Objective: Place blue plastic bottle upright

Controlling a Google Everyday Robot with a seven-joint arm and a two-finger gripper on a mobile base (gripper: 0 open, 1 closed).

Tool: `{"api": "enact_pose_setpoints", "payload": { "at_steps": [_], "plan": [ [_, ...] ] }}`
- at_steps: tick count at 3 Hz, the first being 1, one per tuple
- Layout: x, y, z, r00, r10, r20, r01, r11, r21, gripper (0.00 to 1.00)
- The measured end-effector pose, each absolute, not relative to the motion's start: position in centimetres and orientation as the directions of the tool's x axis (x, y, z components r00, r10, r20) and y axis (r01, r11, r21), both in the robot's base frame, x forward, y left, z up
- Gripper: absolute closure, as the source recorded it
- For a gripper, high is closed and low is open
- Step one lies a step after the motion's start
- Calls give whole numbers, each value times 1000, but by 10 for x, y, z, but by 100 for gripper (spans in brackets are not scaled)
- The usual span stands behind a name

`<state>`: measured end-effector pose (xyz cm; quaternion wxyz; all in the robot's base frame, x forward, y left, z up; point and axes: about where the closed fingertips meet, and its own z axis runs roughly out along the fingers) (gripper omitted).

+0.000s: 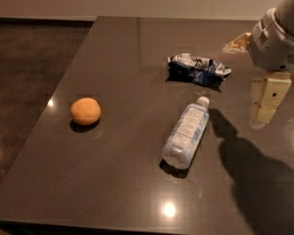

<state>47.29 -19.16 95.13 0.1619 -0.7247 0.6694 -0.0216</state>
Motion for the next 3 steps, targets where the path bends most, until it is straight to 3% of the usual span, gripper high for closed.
{"api": "enact_pose_setpoints", "payload": {
  "at_steps": [3],
  "plan": [
    [468, -131, 917, 572, -801, -178, -817, -534, -218, 0]
  ]
}}
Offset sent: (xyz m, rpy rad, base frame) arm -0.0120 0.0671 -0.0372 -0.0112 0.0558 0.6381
